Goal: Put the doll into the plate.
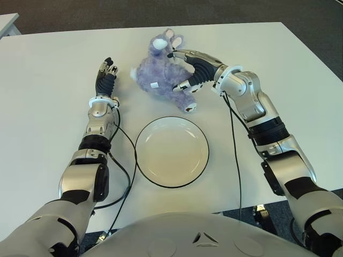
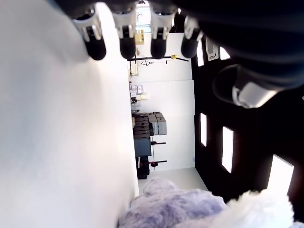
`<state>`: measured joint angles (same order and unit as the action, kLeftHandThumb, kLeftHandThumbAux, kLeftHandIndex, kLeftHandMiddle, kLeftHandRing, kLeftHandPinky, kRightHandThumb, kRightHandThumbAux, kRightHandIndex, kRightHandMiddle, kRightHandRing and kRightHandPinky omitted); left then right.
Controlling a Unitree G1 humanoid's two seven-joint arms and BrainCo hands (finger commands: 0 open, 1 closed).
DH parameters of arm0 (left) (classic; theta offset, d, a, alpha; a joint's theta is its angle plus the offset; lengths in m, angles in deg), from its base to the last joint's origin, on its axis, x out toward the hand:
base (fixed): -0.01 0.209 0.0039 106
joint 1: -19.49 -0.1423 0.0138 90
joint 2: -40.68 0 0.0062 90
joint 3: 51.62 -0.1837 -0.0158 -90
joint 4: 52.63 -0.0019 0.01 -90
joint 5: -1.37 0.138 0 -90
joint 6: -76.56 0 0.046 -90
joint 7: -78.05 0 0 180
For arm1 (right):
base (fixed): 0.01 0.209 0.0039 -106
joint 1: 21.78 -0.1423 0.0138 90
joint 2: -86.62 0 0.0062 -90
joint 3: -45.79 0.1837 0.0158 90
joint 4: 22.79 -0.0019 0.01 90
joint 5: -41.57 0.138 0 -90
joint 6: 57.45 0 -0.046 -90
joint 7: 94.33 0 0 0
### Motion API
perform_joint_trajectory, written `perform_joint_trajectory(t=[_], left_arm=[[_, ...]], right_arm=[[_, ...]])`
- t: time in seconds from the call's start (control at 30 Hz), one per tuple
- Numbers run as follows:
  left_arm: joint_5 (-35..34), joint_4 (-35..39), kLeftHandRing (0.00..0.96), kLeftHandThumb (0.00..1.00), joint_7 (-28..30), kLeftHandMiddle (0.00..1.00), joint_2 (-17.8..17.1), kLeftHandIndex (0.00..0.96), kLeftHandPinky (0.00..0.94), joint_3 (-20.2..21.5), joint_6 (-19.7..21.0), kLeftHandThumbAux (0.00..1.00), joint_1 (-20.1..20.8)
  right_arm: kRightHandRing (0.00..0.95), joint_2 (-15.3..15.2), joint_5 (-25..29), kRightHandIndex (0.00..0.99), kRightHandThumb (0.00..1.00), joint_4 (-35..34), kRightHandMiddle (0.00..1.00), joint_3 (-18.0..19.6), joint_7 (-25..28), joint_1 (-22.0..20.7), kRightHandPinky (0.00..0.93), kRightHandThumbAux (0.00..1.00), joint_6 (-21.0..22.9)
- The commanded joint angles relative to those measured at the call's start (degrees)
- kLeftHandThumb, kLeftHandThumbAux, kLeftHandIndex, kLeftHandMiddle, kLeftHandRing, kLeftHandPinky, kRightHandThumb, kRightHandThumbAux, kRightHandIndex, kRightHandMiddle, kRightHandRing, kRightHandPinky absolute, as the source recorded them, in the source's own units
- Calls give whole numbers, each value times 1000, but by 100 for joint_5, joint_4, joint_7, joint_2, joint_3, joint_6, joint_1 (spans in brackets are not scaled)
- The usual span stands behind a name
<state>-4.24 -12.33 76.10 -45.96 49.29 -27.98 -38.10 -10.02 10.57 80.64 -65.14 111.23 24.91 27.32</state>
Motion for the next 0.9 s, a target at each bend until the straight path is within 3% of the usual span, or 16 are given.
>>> perform_joint_trajectory(t=[0.03, 0.5, 0.67, 0.9], left_arm=[[-1, -180, 0, 595, 65, 0, 28, 0, 61, 30, 188, 386, -294], [-24, -127, 0, 595, 87, 0, 26, 0, 52, 42, 192, 387, -321], [-16, -115, 0, 597, 74, 0, 25, 0, 68, 43, 205, 386, -326], [-11, -89, 0, 594, 68, 0, 21, 0, 53, 40, 229, 389, -328]], right_arm=[[1, 38, -18, 20, 97, 130, 0, -6, -55, 36, 90, 531, 58], [2, 61, -63, 23, 111, 299, 0, -16, -150, -19, 87, 539, 83], [14, 104, -108, 24, 102, 561, 0, -37, -314, -80, 130, 543, 24], [17, 120, -153, 29, 100, 781, 0, -84, -526, -119, 109, 544, -88]])
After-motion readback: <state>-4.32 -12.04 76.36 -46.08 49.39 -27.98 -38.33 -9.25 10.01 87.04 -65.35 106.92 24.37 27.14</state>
